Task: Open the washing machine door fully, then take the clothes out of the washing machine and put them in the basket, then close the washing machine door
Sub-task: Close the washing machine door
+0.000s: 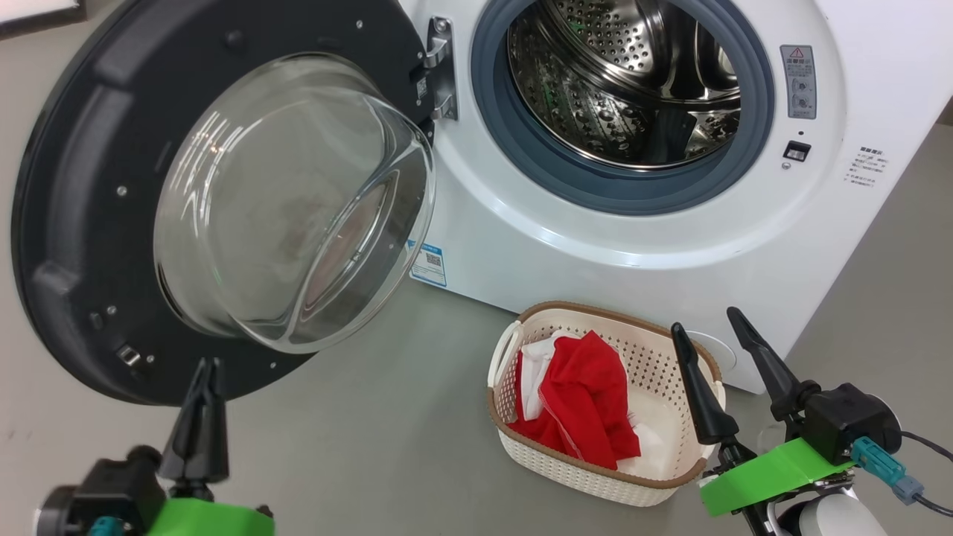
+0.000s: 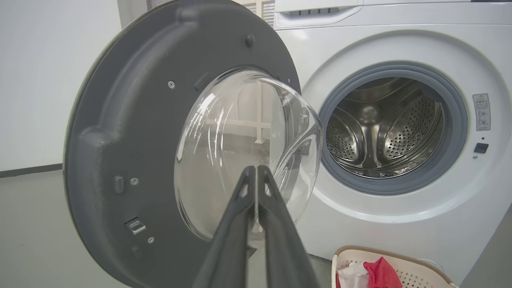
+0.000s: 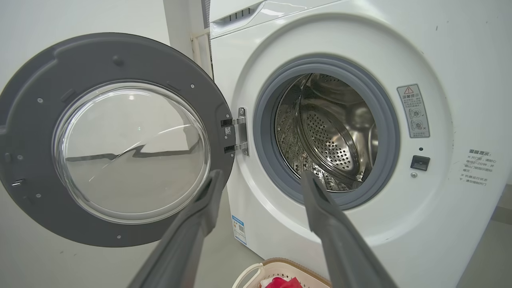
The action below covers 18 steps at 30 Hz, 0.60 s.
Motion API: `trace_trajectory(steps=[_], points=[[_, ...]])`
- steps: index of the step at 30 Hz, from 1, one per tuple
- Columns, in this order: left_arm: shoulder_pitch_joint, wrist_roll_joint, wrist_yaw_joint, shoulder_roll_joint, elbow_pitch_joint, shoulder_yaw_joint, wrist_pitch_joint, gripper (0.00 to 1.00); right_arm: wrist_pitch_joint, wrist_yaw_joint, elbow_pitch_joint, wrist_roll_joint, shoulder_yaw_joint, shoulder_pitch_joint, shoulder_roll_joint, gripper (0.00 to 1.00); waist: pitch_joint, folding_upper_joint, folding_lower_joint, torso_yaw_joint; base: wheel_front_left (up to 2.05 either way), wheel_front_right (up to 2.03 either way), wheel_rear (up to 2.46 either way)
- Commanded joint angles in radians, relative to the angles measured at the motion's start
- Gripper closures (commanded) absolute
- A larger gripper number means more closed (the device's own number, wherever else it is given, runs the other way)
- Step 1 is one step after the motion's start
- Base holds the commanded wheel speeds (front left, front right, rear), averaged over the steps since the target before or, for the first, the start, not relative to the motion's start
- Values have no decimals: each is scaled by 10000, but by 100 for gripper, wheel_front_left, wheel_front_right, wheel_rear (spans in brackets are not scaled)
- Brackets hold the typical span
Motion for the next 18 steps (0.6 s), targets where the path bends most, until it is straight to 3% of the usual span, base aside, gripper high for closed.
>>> trace_trajectory(steps=[1,12,18], points=[[-425,107,101,222,-396,371,-118,100,-63,63,-205,22,286,-266,-95,0,18,0,0,-27,0,0,0],[-2253,355,368,1536,-1423,1615,-118,100,-63,63,-112,19,334,-362,-338,0,181,0,0,-336,0,0,0],[-3705,43,666,2406,-944,2678,-118,100,-63,63,-90,8,404,-392,-400,0,235,0,0,-512,0,0,0]])
